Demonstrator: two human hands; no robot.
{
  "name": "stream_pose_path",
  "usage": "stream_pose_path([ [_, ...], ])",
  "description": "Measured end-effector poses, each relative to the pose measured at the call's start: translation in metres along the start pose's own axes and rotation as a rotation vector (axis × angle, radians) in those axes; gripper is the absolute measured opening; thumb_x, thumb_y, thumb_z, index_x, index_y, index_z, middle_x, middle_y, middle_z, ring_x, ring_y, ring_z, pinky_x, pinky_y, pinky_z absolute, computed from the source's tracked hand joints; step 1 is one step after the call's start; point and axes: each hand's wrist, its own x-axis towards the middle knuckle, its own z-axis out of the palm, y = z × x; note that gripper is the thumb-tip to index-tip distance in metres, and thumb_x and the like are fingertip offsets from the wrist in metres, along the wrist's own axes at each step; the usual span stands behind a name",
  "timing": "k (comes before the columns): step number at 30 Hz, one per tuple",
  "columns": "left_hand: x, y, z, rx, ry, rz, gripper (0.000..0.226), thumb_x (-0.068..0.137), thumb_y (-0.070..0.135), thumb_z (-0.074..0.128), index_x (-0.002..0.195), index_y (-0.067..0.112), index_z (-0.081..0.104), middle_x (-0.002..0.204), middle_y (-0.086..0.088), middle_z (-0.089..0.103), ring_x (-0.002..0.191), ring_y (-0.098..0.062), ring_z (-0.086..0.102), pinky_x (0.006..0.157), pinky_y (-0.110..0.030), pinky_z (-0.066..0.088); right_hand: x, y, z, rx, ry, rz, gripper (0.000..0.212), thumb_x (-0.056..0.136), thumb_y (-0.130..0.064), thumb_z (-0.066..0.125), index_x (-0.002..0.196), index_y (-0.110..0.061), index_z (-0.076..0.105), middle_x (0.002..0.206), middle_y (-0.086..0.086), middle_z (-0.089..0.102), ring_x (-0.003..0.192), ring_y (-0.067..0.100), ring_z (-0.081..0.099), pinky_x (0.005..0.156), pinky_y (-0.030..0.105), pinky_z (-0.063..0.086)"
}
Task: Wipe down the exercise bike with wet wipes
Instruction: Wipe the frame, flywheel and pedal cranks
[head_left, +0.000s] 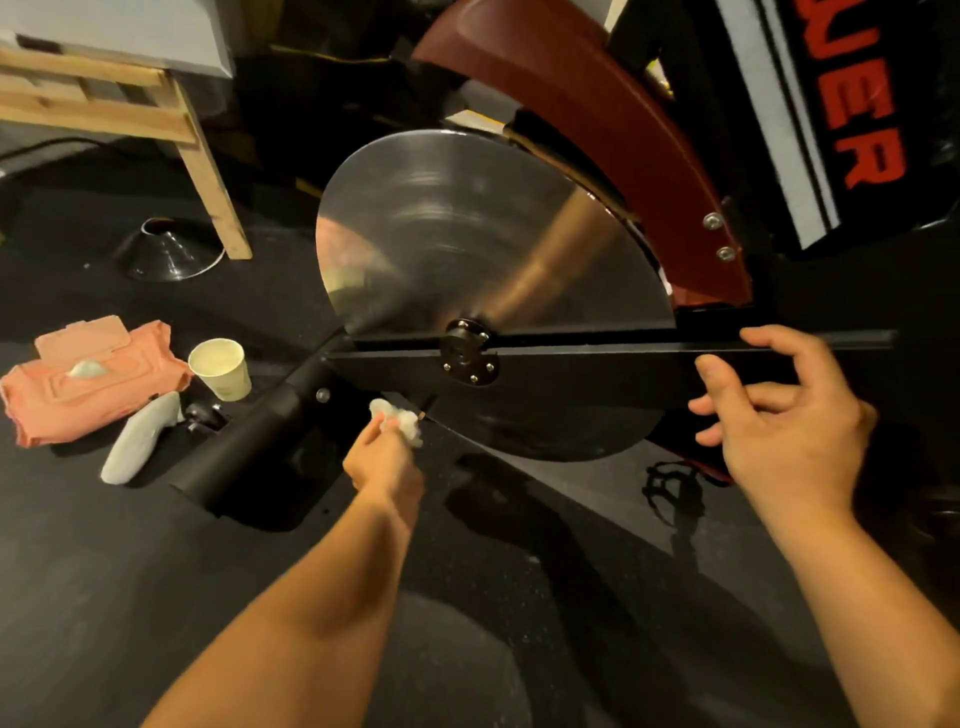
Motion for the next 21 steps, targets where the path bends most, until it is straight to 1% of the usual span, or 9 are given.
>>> stream_pose_path([
  [1, 0.011, 0.005, 0.008, 0.010, -0.007, -0.006, 0.027, 0.084, 0.008, 0.072, 0.111, 0.013, 0.072, 0.100, -0.002, 0.068, 0.087, -0.016, 0.064, 0.081, -0.026, 0.053, 0.000, 0.000, 0.001, -0.003, 0.006, -0.001, 0.028, 0.085, -0.051, 0.062, 0.106, -0.058, 0.044, 0.077, -0.034, 0.066, 0.056, 0.001, 0.067, 0.095, 0.059, 0.046],
  [3, 0.028, 0.009, 0.024, 0.041, -0.033, -0.030, 0.020, 0.076, 0.003, 0.073, 0.089, 0.018, 0.076, 0.094, -0.003, 0.071, 0.087, -0.019, 0.068, 0.085, -0.032, 0.057, 0.000, 0.002, 0.003, 0.004, 0.019, 0.005, 0.024, 0.085, -0.054, 0.062, 0.102, -0.060, 0.045, 0.078, -0.031, 0.068, 0.056, 0.002, 0.067, 0.095, 0.059, 0.046],
  [5, 0.034, 0.002, 0.036, 0.072, -0.016, -0.041, 0.022, 0.075, -0.001, 0.068, 0.070, 0.019, 0.072, 0.082, 0.000, 0.070, 0.080, -0.019, 0.068, 0.074, -0.028, 0.058, 0.001, 0.004, 0.004, 0.014, 0.036, 0.015, 0.026, 0.083, -0.059, 0.061, 0.103, -0.063, 0.045, 0.078, -0.028, 0.069, 0.055, 0.003, 0.068, 0.095, 0.059, 0.046],
  [9, -0.014, -0.019, 0.053, 0.149, -0.014, -0.020, 0.019, 0.083, 0.006, 0.063, 0.068, 0.017, 0.066, 0.075, 0.001, 0.066, 0.069, -0.013, 0.061, 0.067, -0.030, 0.054, 0.000, 0.009, 0.008, 0.007, 0.039, 0.036, 0.033, 0.080, -0.071, 0.058, 0.109, -0.060, 0.045, 0.079, -0.022, 0.071, 0.060, 0.009, 0.070, 0.097, 0.061, 0.044],
  [11, -0.043, -0.046, 0.062, 0.136, -0.102, -0.005, 0.022, 0.083, 0.002, 0.061, 0.070, 0.018, 0.068, 0.077, -0.002, 0.066, 0.072, -0.017, 0.064, 0.070, -0.032, 0.057, 0.001, 0.014, 0.009, 0.018, 0.056, 0.044, 0.033, 0.080, -0.073, 0.056, 0.109, -0.060, 0.045, 0.075, -0.016, 0.072, 0.057, 0.009, 0.069, 0.096, 0.059, 0.046],
  [13, -0.077, -0.076, 0.064, 0.179, -0.260, 0.025, 0.018, 0.079, -0.001, 0.063, 0.071, 0.014, 0.069, 0.073, -0.001, 0.064, 0.069, -0.015, 0.060, 0.070, -0.035, 0.057, 0.001, 0.016, 0.009, 0.038, 0.047, 0.077, 0.042, 0.077, -0.080, 0.053, 0.111, -0.056, 0.049, 0.069, -0.013, 0.071, 0.056, 0.004, 0.067, 0.091, 0.049, 0.053],
  [16, -0.118, -0.092, 0.064, 0.234, -0.372, 0.020, 0.022, 0.077, -0.003, 0.061, 0.059, 0.010, 0.057, 0.061, 0.004, 0.050, 0.058, -0.010, 0.044, 0.059, -0.028, 0.047, 0.002, 0.014, 0.008, 0.102, 0.016, 0.193, 0.088, 0.063, -0.095, 0.043, 0.116, -0.027, 0.062, 0.065, -0.017, 0.069, 0.056, -0.003, 0.065, 0.074, 0.010, 0.050],
  [19, -0.065, -0.075, 0.057, 0.236, -0.167, 0.053, 0.022, 0.083, -0.001, 0.059, 0.075, 0.014, 0.072, 0.073, 0.001, 0.063, 0.071, -0.017, 0.057, 0.071, -0.028, 0.049, -0.002, 0.008, 0.006, 0.090, -0.014, 0.178, 0.087, 0.069, -0.089, 0.044, 0.117, -0.019, 0.063, 0.066, -0.009, 0.070, 0.061, -0.007, 0.064, 0.063, -0.003, 0.038],
  [21, 0.001, -0.051, 0.052, 0.256, -0.023, 0.068, 0.021, 0.085, 0.008, 0.059, 0.070, 0.017, 0.069, 0.076, -0.003, 0.066, 0.076, -0.022, 0.062, 0.079, -0.030, 0.052, -0.002, 0.005, 0.006, 0.074, -0.007, 0.142, 0.079, 0.075, -0.081, 0.046, 0.117, -0.017, 0.063, 0.069, -0.016, 0.070, 0.062, -0.011, 0.063, 0.062, -0.005, 0.037],
])
